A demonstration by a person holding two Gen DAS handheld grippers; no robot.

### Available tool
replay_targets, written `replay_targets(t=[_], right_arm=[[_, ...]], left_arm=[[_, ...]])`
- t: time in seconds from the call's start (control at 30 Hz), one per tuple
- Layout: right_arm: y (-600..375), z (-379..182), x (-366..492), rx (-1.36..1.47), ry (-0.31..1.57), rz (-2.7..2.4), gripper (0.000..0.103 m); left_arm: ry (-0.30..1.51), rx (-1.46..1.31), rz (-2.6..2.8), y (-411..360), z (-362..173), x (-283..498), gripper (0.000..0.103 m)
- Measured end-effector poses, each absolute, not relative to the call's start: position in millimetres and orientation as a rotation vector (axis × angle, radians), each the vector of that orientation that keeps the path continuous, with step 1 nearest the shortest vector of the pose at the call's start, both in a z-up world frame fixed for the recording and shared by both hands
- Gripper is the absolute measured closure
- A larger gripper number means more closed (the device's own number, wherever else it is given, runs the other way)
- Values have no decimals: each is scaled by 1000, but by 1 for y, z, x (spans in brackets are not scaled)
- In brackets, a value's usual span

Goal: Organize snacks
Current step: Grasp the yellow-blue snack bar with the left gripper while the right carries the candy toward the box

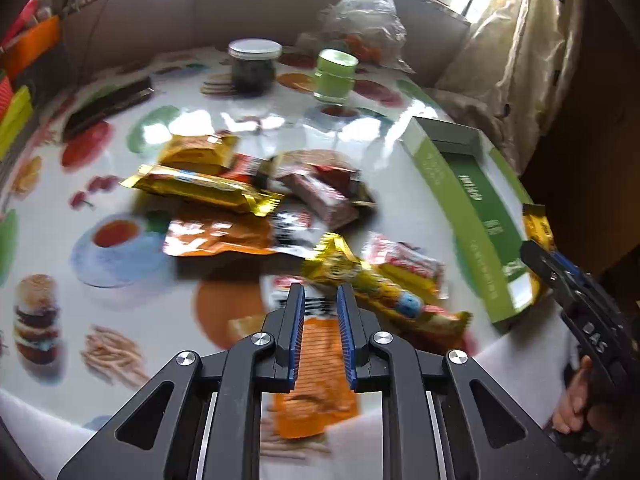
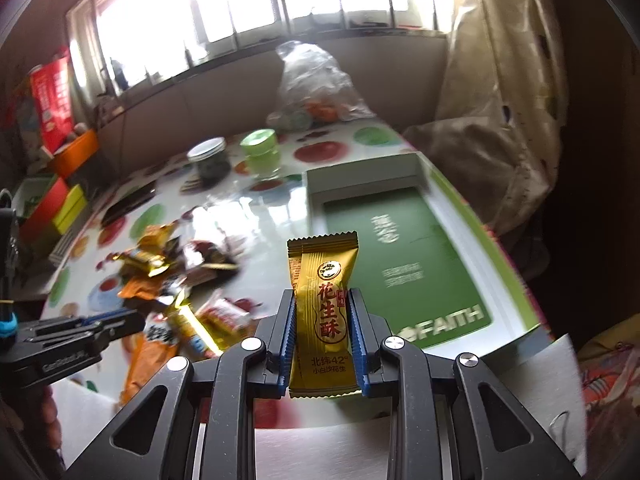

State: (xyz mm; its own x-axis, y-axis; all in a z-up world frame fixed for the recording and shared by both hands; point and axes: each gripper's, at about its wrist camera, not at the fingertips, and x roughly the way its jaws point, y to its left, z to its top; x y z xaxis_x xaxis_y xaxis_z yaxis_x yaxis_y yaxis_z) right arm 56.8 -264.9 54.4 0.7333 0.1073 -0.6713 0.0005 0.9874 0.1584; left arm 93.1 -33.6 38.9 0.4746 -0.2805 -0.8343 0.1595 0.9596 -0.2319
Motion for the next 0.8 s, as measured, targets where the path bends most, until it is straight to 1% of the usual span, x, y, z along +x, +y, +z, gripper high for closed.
replay_targets(t=[0.1,0.13,0.17,0.2,0.23,0.33,0.53,0.8], right_arm=[[-271,54,60,156,743,46,80],[-272,54,60,158,743,44,80],[-274,53,60,161,745,42,80],[-275,52,61,164,748,40,80],[-277,51,60,165,749,38,80],[-281,49,60,169,750,34,80],[-285,46,61,176,755,44,80],[-290,46,58,193,746,60,80]], left_arm=[[1078,-163,-285,-43,36,97,85],[1083,-173,-292,-45,34,99,83],[1099,-198,-298,-48,32,102,73],[1129,-233,-297,-50,28,105,66],[1148,-257,-292,-51,26,107,56],[1186,-285,-278,-58,17,112,55],[1194,-308,-198,-69,12,120,55],[1180,-223,-161,-85,11,118,57]])
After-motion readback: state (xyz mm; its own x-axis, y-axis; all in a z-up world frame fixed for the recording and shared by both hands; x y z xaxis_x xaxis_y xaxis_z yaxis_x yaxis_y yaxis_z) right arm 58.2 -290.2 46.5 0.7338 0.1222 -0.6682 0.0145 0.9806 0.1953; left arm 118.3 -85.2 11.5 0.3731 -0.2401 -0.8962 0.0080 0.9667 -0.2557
